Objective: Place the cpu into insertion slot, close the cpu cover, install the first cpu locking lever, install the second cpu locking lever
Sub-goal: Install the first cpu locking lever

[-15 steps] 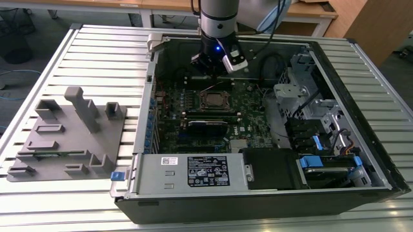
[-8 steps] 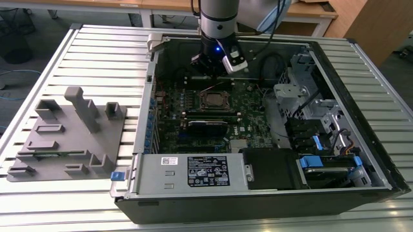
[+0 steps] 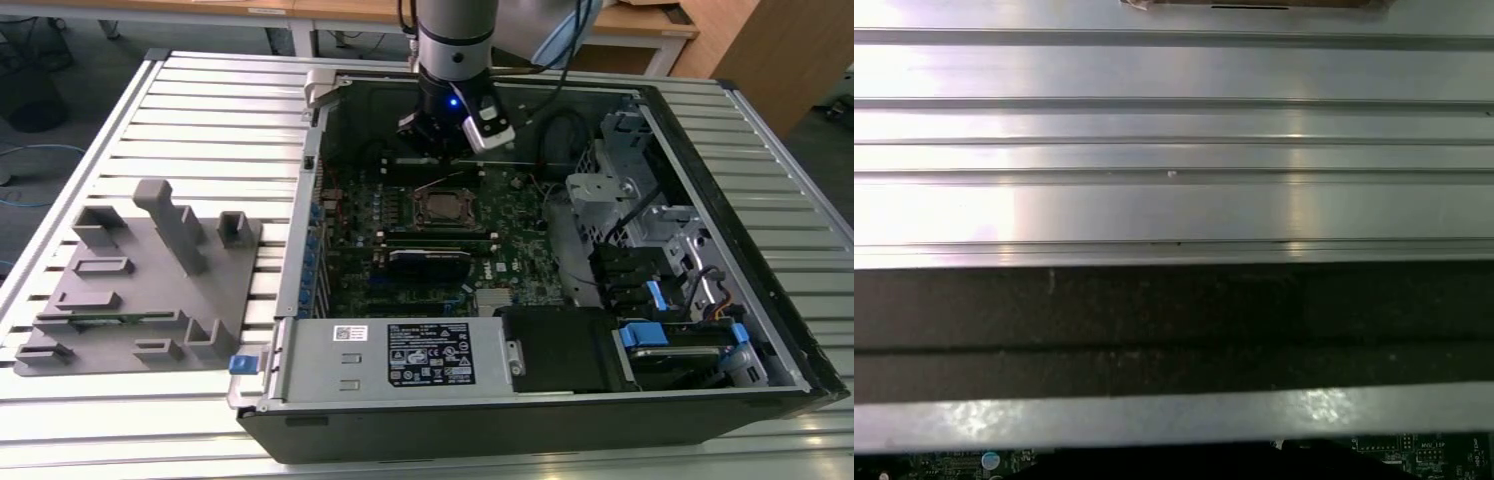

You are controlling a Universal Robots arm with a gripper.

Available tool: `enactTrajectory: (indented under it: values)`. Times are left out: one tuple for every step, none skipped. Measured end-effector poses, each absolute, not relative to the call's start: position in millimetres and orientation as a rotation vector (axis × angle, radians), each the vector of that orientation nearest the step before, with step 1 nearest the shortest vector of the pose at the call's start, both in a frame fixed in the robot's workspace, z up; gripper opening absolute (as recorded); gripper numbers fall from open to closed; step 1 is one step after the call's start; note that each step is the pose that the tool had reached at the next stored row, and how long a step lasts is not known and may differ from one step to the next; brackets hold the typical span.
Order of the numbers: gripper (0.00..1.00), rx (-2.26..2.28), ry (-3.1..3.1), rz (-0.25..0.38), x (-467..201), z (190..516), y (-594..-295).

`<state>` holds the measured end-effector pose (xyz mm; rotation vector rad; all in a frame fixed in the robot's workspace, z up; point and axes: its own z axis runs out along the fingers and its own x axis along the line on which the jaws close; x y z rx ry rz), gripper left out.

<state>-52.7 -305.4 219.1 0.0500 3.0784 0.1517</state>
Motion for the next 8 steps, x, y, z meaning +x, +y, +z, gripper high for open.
enactTrajectory:
  values:
    - [0.11,0.05,3.078,0.152,-52.6,219.1,-305.4]
    - [0.11,0.05,3.078,0.152,-52.6,219.1,-305.4]
    - [0.11,0.05,3.078,0.152,-52.6,218.8,-305.3]
    - [0.11,0.05,3.078,0.152,-52.5,218.2,-305.3]
    - [0.11,0.05,3.078,0.152,-52.6,217.7,-305.4]
    - [0.11,0.05,3.078,0.152,-52.6,217.1,-305.4]
    - [0.11,0.05,3.078,0.152,-52.6,216.4,-305.4]
    - [0.11,0.05,3.078,0.153,-52.6,215.8,-305.4]
